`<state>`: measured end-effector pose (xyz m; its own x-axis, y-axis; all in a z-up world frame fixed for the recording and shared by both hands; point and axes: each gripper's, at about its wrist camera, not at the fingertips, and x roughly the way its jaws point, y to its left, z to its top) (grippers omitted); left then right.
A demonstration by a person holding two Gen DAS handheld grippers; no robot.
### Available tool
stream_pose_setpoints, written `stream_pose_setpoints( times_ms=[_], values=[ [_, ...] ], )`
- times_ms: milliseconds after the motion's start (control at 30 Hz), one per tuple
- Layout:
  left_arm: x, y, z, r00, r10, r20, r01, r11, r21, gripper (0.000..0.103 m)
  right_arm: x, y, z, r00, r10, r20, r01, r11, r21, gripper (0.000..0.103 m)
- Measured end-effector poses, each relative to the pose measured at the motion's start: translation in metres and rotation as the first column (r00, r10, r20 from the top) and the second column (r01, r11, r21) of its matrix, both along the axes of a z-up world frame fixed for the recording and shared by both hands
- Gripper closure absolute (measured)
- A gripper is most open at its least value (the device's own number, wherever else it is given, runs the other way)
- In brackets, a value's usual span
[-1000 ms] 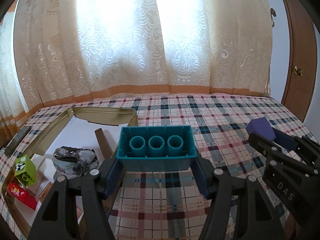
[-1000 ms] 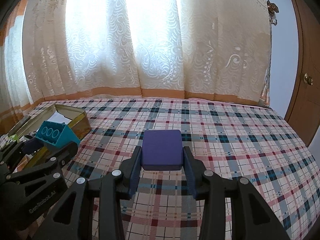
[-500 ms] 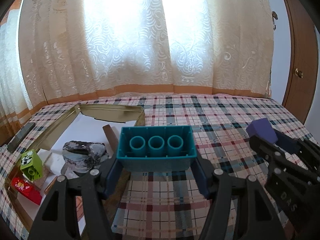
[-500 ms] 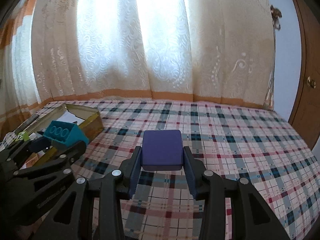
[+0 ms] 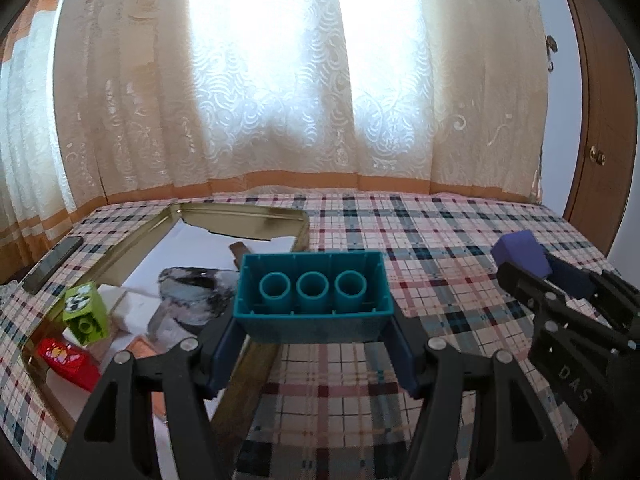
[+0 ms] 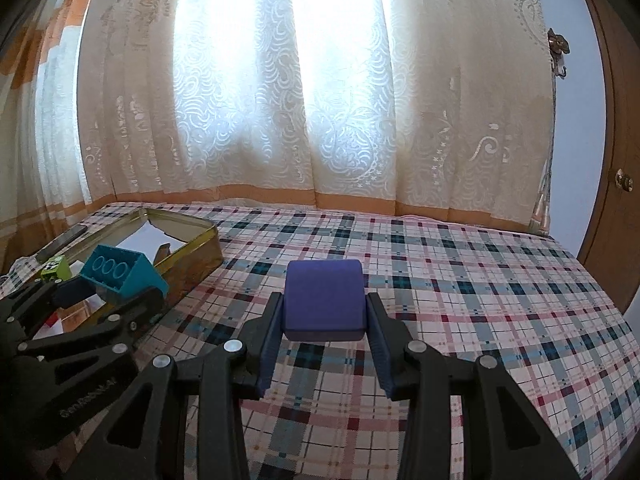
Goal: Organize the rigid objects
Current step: 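Carry the purple cube and teal brick toward the gold tray with both grippers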
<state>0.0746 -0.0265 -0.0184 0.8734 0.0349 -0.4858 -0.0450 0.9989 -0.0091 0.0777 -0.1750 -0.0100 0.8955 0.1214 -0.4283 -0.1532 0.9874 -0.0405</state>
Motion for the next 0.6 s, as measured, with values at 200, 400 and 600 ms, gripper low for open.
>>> stream_pose_setpoints(
  times_ms=[200, 400, 600],
  values=[
    [-0.01, 0.007, 0.001, 1.0, 0.006, 0.022, -0.006, 1.0, 0.001, 0.039, -0.009, 0.009, 0.001, 1.0, 0.02, 0.017, -0.02, 1.0, 0.003, 0.06],
    [-0.02, 0.014, 0.002, 0.999, 0.018, 0.039, -0.018, 1.0, 0.004, 0.039, -0.017, 0.017, 0.001, 0.999, 0.038, 0.031, -0.039, 0.999, 0.01, 0.06],
    [-0.03, 0.023, 0.004, 0.998, 0.028, 0.06, -0.029, 1.0, 0.006, 0.039, -0.026, 0.026, 0.001, 0.997, 0.06, 0.045, -0.06, 0.998, 0.013, 0.06]
  ],
)
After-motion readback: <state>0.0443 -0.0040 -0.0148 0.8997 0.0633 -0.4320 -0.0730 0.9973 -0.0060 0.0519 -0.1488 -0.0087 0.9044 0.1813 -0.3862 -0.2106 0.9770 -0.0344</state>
